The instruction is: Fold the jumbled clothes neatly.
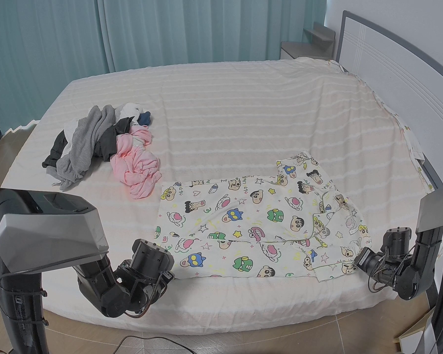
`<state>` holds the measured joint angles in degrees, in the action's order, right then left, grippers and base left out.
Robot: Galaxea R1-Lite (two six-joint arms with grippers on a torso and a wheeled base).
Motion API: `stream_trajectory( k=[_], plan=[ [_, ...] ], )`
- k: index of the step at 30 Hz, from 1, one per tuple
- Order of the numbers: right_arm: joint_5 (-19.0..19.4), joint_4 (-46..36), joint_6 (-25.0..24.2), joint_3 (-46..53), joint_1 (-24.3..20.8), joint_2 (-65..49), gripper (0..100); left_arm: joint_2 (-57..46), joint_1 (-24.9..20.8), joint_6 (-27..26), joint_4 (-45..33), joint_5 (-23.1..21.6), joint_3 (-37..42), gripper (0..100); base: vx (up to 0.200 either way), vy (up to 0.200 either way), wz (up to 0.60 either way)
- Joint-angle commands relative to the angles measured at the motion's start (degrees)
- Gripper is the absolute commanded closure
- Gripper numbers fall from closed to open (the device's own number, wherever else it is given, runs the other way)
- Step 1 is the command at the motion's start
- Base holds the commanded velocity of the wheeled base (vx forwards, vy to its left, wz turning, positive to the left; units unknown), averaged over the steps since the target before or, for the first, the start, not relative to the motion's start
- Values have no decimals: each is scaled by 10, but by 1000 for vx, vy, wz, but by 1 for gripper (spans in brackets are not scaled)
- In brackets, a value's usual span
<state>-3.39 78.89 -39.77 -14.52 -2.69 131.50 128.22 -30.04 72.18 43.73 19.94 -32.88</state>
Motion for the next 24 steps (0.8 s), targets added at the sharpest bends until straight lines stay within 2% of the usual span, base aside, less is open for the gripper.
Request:
stream_trajectory(
  k=[1,5,9,10,13,14,16,17,20,23,24],
  plan=[
    [0,0,3,0,4,-4,100,-5,2,-2,0,2,1,100,0,0,0],
    [1,0,4,0,4,-3,100,-21,16,-9,1,4,2,100,0,0,0],
    [0,0,3,-1,4,-2,100,-44,27,-43,1,-4,16,100,0,0,0],
    [1,0,3,-1,4,-2,100,-60,34,-82,2,-19,31,100,0,0,0],
    [0,0,3,0,4,-2,100,-64,38,-95,2,-28,34,100,0,0,0],
    [0,0,3,-1,4,-2,100,-78,54,-127,1,-50,40,100,0,0,0],
    [0,0,3,0,5,-2,100,-85,56,-137,1,-63,48,100,0,0,0],
    [0,0,3,-1,5,-1,100,-85,56,-138,1,-68,50,0,0,0,0],
    [1,0,3,-1,8,-1,100,-82,57,-140,1,-76,48,0,0,0,0],
    [0,0,4,-2,8,-1,100,-75,74,-172,4,-93,44,0,0,0,0],
    [0,0,4,-2,8,-2,100,-68,82,-194,13,-116,42,0,0,0,0]
  ],
)
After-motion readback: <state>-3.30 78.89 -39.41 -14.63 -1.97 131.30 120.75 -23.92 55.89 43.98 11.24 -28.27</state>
